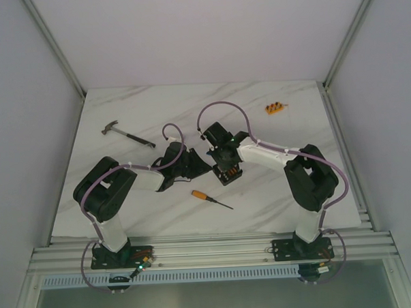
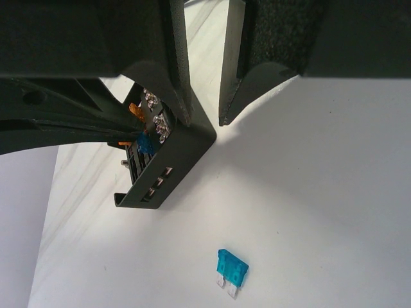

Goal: Snap on the fuse box
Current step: Install the fuse at the fuse box base.

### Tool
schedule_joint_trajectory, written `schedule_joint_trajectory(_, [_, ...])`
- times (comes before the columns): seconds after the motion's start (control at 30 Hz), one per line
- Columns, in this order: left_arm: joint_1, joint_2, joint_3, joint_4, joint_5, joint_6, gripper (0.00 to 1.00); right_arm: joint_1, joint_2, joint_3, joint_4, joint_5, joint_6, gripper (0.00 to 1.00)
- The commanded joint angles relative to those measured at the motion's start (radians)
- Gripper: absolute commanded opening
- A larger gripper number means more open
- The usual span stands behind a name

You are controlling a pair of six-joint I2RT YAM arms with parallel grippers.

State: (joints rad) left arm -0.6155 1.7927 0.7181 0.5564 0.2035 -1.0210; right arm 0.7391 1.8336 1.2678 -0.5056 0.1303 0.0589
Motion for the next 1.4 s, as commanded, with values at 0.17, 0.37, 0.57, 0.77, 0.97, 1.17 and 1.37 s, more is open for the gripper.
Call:
schedule_joint_trajectory(0.17, [-0.001,-0.003,-0.012,-0.001,-0.015,-0.005,0.33,-0.035,-0.052,0.036,-0.023,-0.098,0.048,0.11])
schedule_joint_trajectory(0.37, [-0.001,-0.005,-0.011,-0.002,-0.014,-0.002,0.33,-0.07,-0.064,0.053,-0.006,-0.139,0.056,0.16])
schedule_joint_trajectory(0.57, [-0.001,-0.006,-0.011,-0.003,-0.014,-0.003,0.33,-0.089,-0.02,0.052,0.011,-0.138,0.065,0.16])
schedule_joint_trajectory(0.77, [-0.001,-0.002,-0.006,-0.005,-0.014,-0.002,0.33,-0.091,-0.001,0.056,0.022,-0.167,0.063,0.16])
schedule_joint_trajectory(0.97, [-0.001,-0.001,-0.005,-0.005,-0.012,-0.002,0.33,-0.092,0.026,0.056,0.013,-0.171,0.062,0.14])
schedule_joint_trajectory(1.17, [-0.001,0.002,-0.002,-0.005,-0.01,-0.002,0.33,-0.092,0.075,0.054,-0.031,-0.166,0.046,0.04])
schedule_joint_trajectory(1.37, [-0.001,0.003,-0.003,-0.004,-0.013,-0.001,0.33,-0.088,0.13,-0.003,-0.082,-0.122,0.026,0.0])
